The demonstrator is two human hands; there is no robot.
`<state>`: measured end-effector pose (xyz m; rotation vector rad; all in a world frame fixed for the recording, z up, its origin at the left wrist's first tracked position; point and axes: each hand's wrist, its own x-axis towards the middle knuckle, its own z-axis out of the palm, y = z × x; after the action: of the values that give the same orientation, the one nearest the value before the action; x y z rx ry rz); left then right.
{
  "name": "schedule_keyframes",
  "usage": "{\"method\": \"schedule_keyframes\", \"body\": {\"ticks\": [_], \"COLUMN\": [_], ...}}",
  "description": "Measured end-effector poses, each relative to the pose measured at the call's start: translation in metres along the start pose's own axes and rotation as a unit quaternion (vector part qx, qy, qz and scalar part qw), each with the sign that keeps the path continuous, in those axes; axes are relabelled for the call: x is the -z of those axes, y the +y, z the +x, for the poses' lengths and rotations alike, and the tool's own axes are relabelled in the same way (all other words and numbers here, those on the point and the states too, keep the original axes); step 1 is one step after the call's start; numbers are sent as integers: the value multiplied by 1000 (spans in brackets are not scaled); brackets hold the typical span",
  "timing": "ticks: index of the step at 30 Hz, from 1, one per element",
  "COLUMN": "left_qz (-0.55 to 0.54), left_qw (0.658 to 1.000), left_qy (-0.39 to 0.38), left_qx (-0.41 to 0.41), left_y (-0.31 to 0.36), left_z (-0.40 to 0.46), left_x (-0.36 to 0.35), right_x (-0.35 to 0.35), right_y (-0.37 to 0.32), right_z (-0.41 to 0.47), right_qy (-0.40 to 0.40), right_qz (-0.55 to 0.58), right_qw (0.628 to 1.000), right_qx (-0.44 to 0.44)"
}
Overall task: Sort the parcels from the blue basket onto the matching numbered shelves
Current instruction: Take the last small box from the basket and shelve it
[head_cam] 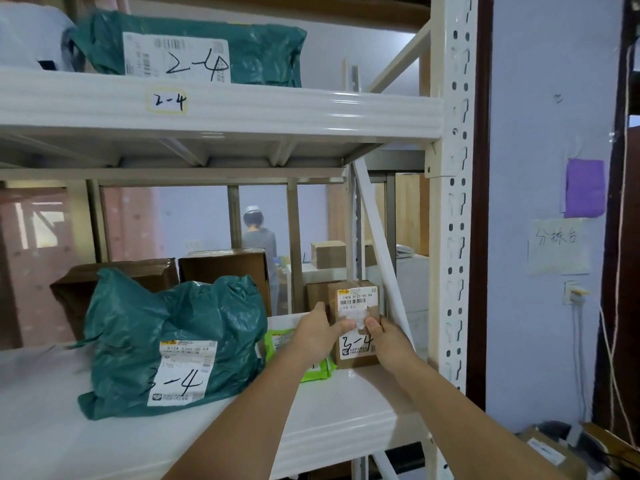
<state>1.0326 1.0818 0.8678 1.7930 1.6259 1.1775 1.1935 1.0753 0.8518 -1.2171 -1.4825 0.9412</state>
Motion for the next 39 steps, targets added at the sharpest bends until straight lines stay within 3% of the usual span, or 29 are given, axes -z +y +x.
{"method": "schedule_keyframes", "body": {"ticks": [13, 18, 25, 33, 39], "left_qz": [-11, -33, -57, 32, 108], "left_qw": [1000, 999, 998, 999, 991], "left_qy": [-4, -4, 14, -5, -76], "left_qx": [5, 23, 28, 40, 22], "left_y": [19, 0, 27, 47, 39], "left_z": [-16, -2, -25, -72, -108], "left_x": [-8, -23, -18, 1, 18], "right_x": [10, 15, 15, 19, 17], "right_y": [-16, -19, -24, -34, -31], "right_z": [-10, -17, -35, -64, -77], "right_qy": [-17, -2, -9, -3, -15], "right_qz": [9, -18, -51, -148, -206], "right_qw": [999, 999, 999, 988, 978], "right_qx": [-34, -28, 1, 36, 34]}}
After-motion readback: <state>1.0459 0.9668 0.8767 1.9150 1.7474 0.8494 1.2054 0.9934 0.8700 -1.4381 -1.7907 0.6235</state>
